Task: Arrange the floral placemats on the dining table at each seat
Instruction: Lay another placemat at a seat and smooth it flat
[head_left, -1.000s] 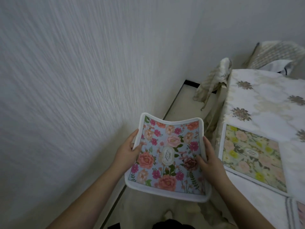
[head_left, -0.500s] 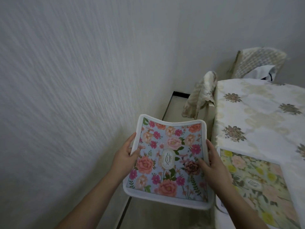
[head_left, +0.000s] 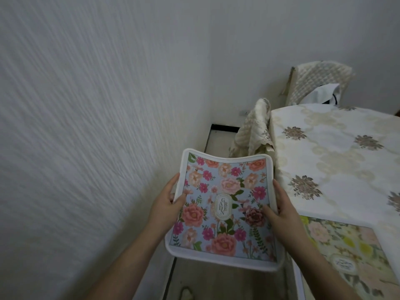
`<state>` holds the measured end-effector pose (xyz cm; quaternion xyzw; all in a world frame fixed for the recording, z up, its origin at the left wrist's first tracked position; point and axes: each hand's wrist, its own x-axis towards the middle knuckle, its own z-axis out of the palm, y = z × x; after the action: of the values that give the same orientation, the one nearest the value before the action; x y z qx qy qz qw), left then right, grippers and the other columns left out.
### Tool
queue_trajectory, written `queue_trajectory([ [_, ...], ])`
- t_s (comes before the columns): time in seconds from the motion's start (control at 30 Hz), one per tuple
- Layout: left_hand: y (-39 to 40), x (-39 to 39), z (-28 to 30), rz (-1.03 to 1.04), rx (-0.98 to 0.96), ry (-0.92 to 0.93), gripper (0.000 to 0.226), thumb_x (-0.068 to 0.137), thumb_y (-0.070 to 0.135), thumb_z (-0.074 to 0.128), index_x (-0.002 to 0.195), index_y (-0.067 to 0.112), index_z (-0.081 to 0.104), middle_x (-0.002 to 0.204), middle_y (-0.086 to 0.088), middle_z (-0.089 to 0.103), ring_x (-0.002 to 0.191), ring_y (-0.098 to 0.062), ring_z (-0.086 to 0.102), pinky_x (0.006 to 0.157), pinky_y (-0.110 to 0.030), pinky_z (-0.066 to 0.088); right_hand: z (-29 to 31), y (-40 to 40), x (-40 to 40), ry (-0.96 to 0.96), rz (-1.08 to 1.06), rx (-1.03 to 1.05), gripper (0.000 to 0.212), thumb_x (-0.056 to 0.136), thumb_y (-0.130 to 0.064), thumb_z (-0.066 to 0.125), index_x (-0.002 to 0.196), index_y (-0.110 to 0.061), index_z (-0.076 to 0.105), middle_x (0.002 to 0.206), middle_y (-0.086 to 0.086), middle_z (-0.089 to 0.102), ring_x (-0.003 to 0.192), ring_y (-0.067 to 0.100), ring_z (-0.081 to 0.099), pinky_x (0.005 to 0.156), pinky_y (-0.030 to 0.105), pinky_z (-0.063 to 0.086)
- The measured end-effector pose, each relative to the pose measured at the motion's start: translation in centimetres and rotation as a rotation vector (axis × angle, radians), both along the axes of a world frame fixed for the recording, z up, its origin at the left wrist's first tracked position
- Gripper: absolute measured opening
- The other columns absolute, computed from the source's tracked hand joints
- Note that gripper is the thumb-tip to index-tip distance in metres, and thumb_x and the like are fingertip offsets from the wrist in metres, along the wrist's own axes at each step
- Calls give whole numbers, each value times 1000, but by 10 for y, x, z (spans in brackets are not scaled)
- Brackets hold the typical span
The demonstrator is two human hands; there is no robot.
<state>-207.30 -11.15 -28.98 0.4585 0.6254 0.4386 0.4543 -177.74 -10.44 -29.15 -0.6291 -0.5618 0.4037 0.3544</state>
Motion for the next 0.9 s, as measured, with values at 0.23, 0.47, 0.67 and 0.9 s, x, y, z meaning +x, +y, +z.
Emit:
queue_trajectory([
  [0.23,78,-10,2,-100,21,-15,57,98,29,63,148,41,39,105,0,75,83,-13,76,71,-34,63,6,48,-19,-53,-103,-9,69,99,-18,54,154,-39,17,135,-7,53,103,13,62,66,16,51],
  [0.47,146,1,4,-152,18,-64,58,97,26,64,147,42,40,115,-2,73,92,-14,75,73,-31,62,16,90,-16,-78,-203,9,69,98,-21,55,150,-46,18,139,-4,55,108,16,65,75,32,59],
  [0.67,203,16,3,-190,-33,-107,58,97,26,64,147,43,40,105,-2,76,84,-18,76,73,-43,63,18,137,3,-79,-236,-9,68,98,-22,55,151,-44,19,124,-6,65,89,4,69,58,19,54],
  [0.9,280,41,6,-204,-56,-77,57,98,26,64,147,43,40,107,-4,75,80,-16,76,58,-27,60,8,213,28,-32,-226,-37,67,99,-23,54,151,-44,17,114,-9,64,87,7,69,62,26,57],
])
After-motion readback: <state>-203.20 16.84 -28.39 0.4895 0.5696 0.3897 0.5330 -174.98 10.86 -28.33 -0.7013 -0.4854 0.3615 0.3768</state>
